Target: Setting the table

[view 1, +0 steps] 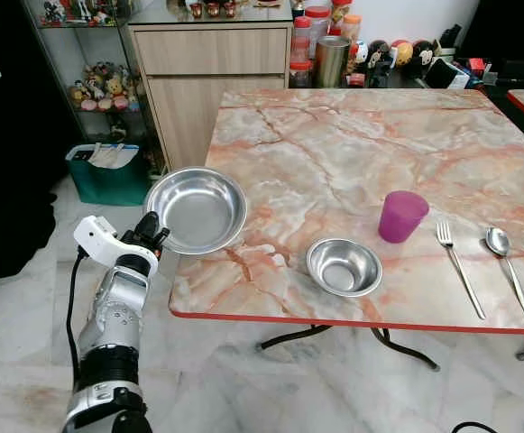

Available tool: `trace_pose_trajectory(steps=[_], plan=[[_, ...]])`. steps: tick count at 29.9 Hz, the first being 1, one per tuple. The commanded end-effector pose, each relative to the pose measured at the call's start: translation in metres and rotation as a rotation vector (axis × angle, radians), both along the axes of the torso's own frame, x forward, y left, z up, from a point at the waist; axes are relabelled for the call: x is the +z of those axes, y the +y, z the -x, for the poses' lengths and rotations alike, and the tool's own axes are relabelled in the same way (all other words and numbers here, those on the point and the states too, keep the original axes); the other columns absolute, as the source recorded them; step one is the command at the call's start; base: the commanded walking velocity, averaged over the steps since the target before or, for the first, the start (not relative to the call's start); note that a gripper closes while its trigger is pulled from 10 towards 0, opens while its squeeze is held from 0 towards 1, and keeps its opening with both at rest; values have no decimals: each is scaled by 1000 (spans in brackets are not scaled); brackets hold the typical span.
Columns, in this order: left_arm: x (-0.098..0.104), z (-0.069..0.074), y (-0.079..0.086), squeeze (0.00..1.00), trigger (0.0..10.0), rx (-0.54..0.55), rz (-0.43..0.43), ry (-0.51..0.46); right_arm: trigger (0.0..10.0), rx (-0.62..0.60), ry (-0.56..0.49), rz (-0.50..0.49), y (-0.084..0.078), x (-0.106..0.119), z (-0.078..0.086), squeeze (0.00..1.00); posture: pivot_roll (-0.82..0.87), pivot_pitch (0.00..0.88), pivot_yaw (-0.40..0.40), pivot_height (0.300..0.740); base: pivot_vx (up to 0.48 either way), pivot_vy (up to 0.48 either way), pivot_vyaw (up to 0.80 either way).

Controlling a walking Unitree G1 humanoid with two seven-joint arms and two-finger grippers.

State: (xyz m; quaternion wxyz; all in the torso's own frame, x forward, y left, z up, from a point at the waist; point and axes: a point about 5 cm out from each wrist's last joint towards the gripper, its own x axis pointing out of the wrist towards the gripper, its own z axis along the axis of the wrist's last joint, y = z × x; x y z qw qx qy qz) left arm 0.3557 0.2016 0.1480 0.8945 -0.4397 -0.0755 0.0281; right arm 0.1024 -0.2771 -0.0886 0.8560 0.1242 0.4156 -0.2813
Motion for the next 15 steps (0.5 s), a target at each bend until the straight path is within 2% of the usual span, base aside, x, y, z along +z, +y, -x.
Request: trace_pose_trajectory(steps=[1,5,7,10,15], plan=[[13,-2,0,0,10000,24,17,-60,10000,-24,-4,-1,0,-1,4,0,78,78,-9,740,0,-259,0],[13,-1,5,0,10000,47,24,-65,10000,-22,-1,1,0,-1,4,0,77,74,-9,740,0,-247,0],[9,0,23,0,10000,98,6,-41,10000,-22,1,2,0,-1,4,0,80,71,-9,740,0,-244,0],[11,3,35,0,10000,132,-14,-45,10000,-21,1,3,-1,-1,4,0,85,68,-10,740,0,0,0],[15,4,42,0,10000,154,-13,-59,10000,-20,-4,2,-1,0,4,0,85,74,-11,740,0,0,0]])
